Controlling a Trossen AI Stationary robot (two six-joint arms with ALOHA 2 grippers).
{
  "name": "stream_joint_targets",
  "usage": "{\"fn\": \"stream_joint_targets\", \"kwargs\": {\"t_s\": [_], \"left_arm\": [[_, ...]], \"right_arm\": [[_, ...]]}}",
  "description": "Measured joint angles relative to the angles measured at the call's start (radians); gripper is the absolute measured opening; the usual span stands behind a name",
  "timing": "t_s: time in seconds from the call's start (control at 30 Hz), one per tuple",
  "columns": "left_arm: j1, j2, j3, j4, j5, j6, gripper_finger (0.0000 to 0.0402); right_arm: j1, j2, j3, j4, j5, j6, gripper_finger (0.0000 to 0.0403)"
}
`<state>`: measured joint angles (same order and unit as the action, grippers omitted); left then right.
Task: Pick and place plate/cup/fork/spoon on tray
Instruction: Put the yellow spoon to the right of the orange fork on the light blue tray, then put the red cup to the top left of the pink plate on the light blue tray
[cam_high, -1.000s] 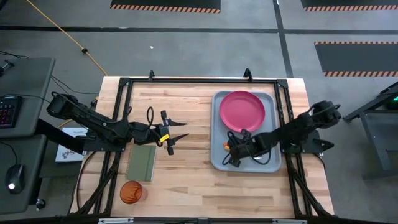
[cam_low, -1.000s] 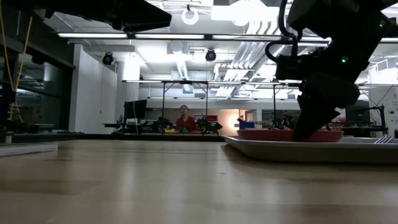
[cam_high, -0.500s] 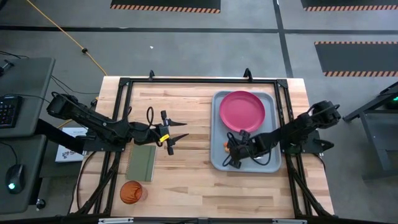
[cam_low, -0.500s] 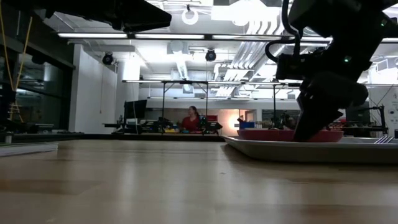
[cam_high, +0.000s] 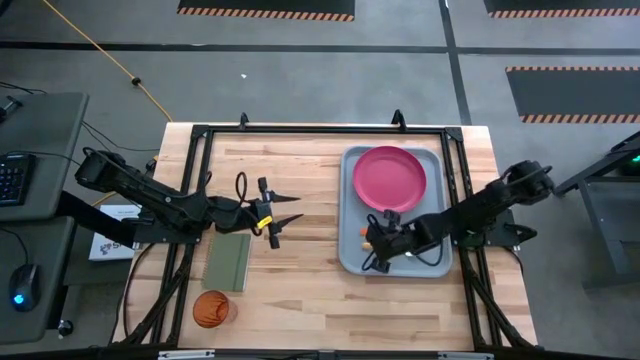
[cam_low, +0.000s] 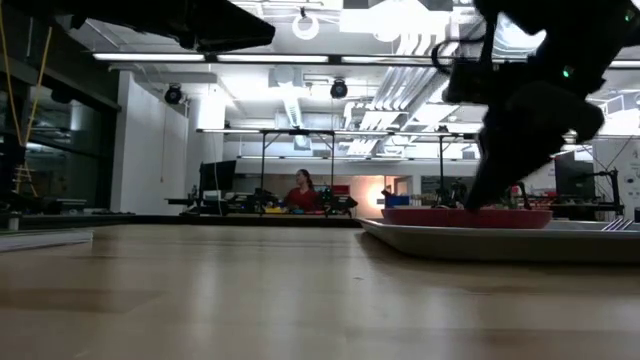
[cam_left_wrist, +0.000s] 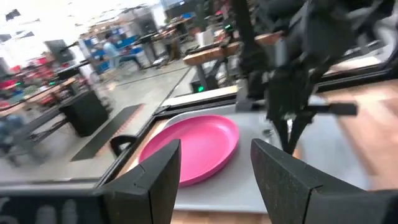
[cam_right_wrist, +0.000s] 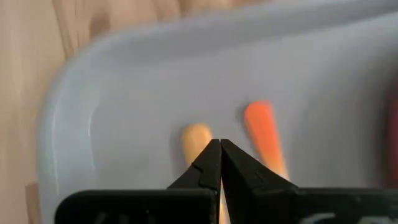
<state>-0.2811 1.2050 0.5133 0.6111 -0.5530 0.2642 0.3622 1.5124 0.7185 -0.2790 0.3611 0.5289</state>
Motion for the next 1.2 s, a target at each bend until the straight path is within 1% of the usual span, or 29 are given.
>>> {"fn": "stream_joint_targets", "kwargs": {"t_s": [0.03,0.13,0.17,0.2,0.23,0.27,0.3,0.37,0.43,0.47,0.53,0.6,0.67,0.73,0.83,0.93,1.03,1.13,1.2], "left_arm": [[-0.010,-0.007,0.000,-0.013,-0.030,0.002,0.0184],[-0.051,-0.076,0.020,-0.052,-0.163,0.053,0.0184],[-0.061,-0.106,0.043,-0.092,-0.196,0.053,0.0183],[-0.068,-0.140,0.069,-0.162,-0.214,0.018,0.0183],[-0.071,-0.171,0.103,-0.255,-0.207,-0.047,0.0183],[-0.072,-0.200,0.143,-0.374,-0.167,-0.130,0.0183],[-0.068,-0.223,0.187,-0.507,-0.102,-0.215,0.0183],[-0.053,-0.242,0.277,-0.752,0.067,-0.365,0.0183],[-0.046,-0.236,0.351,-0.951,0.201,-0.483,0.0183],[-0.053,-0.225,0.378,-1.006,0.242,-0.527,0.0183],[-0.088,-0.202,0.419,-1.058,0.310,-0.586,0.0183],[-0.144,-0.193,0.449,-1.094,0.388,-0.601,0.0183],[-0.207,-0.177,0.486,-1.098,0.453,-0.616,0.0183],[-0.277,-0.162,0.523,-1.117,0.470,-0.620,0.0183],[-0.391,-0.134,0.565,-1.141,0.440,-0.621,0.0183],[-0.492,-0.083,0.601,-1.249,0.374,-0.666,0.0183],[-0.565,-0.025,0.619,-1.409,0.336,-0.741,0.0183],[-0.619,0.027,0.627,-1.524,0.351,-0.814,0.0183],[-0.650,0.055,0.628,-1.557,0.376,-0.821,0.0183]], "right_arm": [[0.000,-0.021,0.000,-0.002,0.022,-0.007,0.0000],[0.000,-0.099,0.000,-0.022,0.089,-0.014,0.0000],[0.000,-0.128,0.000,-0.033,0.106,-0.014,0.0000],[-0.001,-0.154,0.000,-0.045,0.122,-0.016,0.0000],[-0.002,-0.178,0.000,-0.046,0.138,-0.020,0.0000],[-0.002,-0.203,0.000,-0.051,0.150,-0.029,0.0000],[-0.002,-0.222,0.000,-0.055,0.166,-0.039,0.0000],[-0.002,-0.252,0.000,-0.047,0.191,-0.060,0.0000],[-0.002,-0.269,0.000,-0.046,0.210,-0.089,0.0000],[-0.002,-0.273,0.000,-0.046,0.214,-0.100,0.0000],[-0.002,-0.277,0.000,-0.051,0.225,-0.112,0.0000],[-0.002,-0.277,0.000,-0.053,0.230,-0.109,0.0000],[-0.002,-0.277,0.000,-0.053,0.230,-0.098,0.0000],[-0.002,-0.277,0.000,-0.053,0.230,-0.083,0.0000],[-0.002,-0.277,0.000,-0.053,0.233,-0.072,0.0000],[-0.002,-0.276,0.000,-0.052,0.233,-0.058,0.0000],[-0.002,-0.276,0.000,-0.046,0.234,-0.044,0.0000],[-0.004,-0.276,0.000,-0.046,0.243,-0.009,0.0000],[-0.004,-0.276,0.000,-0.045,0.242,-0.001,0.0000]]}}
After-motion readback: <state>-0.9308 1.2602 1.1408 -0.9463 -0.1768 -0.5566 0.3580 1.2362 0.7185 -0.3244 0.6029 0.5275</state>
